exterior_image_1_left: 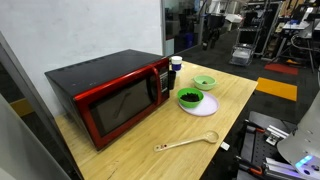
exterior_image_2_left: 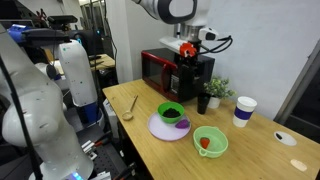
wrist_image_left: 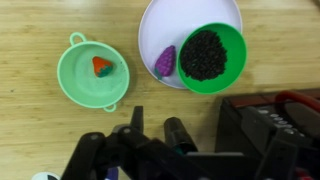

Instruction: Remove the strawberry from the white plate and put it in the light green bowl

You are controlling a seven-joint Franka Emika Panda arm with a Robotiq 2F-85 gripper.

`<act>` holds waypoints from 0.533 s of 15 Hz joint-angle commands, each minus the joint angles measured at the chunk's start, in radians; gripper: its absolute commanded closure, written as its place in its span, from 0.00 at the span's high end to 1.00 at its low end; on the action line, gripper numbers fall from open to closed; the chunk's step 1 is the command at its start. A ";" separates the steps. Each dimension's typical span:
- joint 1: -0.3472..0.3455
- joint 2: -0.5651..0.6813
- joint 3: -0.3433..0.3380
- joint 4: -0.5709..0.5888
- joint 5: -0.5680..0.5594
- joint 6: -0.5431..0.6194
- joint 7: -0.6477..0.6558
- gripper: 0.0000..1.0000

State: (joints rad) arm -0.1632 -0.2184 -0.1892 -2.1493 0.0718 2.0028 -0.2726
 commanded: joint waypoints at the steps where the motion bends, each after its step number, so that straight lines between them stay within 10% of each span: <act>1: 0.046 -0.160 0.022 -0.138 0.004 -0.014 -0.049 1.00; 8: 0.105 -0.255 0.045 -0.236 -0.009 -0.011 -0.016 1.00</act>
